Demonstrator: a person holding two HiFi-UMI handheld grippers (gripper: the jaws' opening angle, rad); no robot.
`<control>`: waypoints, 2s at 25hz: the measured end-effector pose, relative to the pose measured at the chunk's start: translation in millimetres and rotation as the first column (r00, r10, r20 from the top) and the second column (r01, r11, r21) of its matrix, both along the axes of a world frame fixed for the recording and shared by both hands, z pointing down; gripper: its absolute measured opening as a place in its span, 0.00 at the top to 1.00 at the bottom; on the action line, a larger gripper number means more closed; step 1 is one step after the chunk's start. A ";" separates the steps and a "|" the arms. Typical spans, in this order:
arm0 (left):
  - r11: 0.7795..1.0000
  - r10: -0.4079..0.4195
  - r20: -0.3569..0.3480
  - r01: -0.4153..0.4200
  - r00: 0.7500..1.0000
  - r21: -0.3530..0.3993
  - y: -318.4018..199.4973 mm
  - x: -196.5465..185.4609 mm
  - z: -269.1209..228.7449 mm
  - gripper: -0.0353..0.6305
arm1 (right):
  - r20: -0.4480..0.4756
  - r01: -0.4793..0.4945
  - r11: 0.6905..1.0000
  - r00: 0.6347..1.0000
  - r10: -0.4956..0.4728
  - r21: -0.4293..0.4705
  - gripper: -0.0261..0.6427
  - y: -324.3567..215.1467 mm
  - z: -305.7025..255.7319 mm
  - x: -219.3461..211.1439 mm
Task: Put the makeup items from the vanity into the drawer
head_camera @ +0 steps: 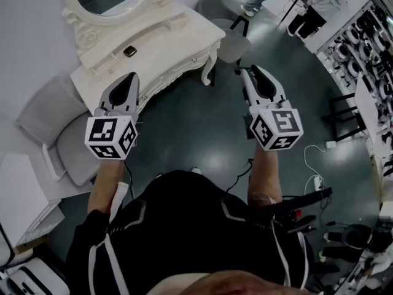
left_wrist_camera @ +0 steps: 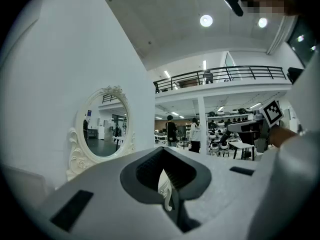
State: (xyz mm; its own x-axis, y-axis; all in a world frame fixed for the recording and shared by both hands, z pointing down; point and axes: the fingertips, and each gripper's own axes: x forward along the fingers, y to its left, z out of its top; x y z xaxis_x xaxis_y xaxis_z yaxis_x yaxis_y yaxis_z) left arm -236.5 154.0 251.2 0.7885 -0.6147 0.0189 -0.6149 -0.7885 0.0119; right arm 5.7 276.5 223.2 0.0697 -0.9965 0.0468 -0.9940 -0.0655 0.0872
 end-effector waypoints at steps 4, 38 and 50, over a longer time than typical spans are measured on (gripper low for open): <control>1.000 0.003 0.011 -0.003 1.000 -0.004 -0.1 0.3 6.7 0.94 | -0.005 0.001 1.000 1.000 -0.001 0.015 0.81 -0.9 -0.4 0.5; 1.000 0.008 0.044 -0.008 0.999 0.014 33.2 125.0 15.0 0.94 | 0.068 0.060 0.997 0.996 -0.064 0.052 0.81 32.3 17.7 105.2; 0.998 0.056 0.030 -0.056 0.998 -0.003 -34.7 154.0 26.7 0.94 | 0.058 0.066 0.997 0.996 -0.068 0.034 0.81 -37.8 23.6 116.4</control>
